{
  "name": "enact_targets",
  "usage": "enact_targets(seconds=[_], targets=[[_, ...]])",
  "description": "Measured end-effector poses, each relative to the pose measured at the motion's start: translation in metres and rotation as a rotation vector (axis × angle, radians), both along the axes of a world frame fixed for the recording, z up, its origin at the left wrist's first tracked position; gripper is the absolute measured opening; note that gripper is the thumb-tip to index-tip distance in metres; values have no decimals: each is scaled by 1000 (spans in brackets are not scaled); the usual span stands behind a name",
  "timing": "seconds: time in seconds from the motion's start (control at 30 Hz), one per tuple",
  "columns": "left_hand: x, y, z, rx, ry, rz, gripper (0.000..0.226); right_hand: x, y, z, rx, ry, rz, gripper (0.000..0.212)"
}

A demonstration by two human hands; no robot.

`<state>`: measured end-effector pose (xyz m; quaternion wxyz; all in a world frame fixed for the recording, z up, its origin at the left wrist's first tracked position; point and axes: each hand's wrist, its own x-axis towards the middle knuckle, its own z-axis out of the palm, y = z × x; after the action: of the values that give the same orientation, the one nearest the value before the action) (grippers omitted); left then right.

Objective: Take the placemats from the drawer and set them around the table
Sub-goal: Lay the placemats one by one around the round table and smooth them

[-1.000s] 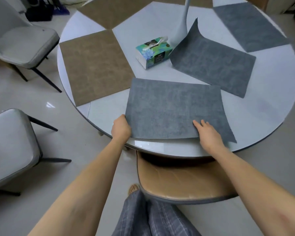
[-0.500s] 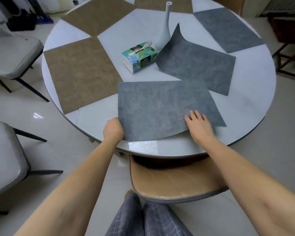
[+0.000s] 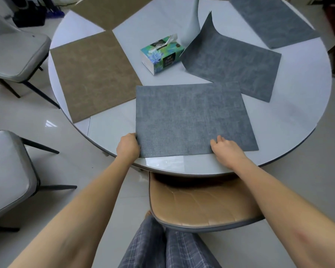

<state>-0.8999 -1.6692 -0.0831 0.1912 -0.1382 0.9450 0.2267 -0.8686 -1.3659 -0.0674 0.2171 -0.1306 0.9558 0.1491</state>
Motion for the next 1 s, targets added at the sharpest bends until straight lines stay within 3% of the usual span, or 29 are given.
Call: enact_targets(seconds=[0.3, 0.73, 1.0], targets=[[2, 2, 3, 63, 23, 52, 39, 13, 1, 1, 44, 17, 13, 29], [18, 12, 7, 124, -8, 15, 69, 31, 3, 5, 69, 45, -208, 34], [15, 10, 3, 140, -12, -36, 67, 36, 0, 0, 29, 29, -281, 41]])
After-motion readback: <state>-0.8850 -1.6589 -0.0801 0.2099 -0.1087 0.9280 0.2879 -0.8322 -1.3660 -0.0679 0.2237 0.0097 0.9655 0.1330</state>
